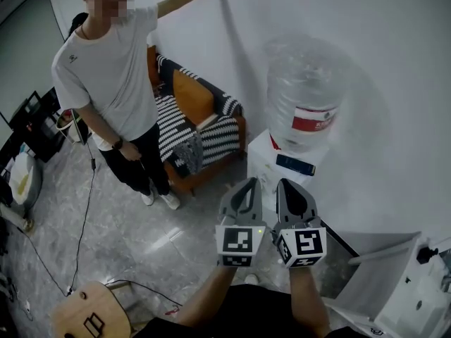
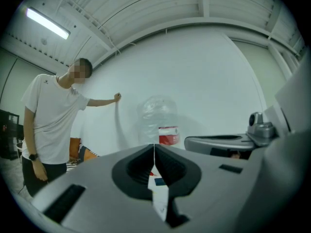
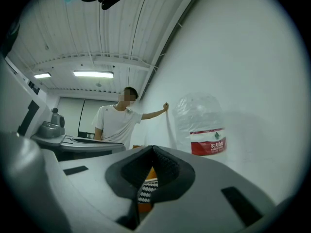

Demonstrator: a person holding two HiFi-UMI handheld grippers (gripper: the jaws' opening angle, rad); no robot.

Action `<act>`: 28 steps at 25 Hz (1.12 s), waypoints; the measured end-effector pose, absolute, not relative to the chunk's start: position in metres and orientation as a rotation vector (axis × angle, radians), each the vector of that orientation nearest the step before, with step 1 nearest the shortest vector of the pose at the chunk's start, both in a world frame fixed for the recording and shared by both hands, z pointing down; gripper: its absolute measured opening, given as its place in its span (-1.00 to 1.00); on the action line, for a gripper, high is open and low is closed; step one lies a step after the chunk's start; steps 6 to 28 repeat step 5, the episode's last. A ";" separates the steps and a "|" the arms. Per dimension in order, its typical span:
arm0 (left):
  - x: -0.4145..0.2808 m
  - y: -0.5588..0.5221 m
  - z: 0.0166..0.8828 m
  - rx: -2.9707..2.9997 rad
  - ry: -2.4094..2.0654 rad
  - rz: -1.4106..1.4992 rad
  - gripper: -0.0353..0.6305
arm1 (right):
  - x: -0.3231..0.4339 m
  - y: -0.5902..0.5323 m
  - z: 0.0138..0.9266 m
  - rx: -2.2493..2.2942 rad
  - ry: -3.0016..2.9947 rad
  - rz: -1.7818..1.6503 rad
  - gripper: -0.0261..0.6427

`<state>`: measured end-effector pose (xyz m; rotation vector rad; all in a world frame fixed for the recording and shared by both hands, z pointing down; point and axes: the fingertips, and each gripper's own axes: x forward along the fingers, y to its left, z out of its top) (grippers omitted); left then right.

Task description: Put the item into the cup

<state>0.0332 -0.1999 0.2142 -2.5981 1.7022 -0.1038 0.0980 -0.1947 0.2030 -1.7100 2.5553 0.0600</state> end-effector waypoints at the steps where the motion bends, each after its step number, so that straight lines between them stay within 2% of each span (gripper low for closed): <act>1: 0.034 -0.200 0.215 -2.598 1.701 -0.106 -0.85 | 0.098 -0.195 0.203 -1.711 2.555 0.060 -0.89; 28: 0.034 -0.199 0.218 -2.597 1.698 -0.113 -0.85 | 0.099 -0.194 0.206 -1.715 2.558 0.051 -0.89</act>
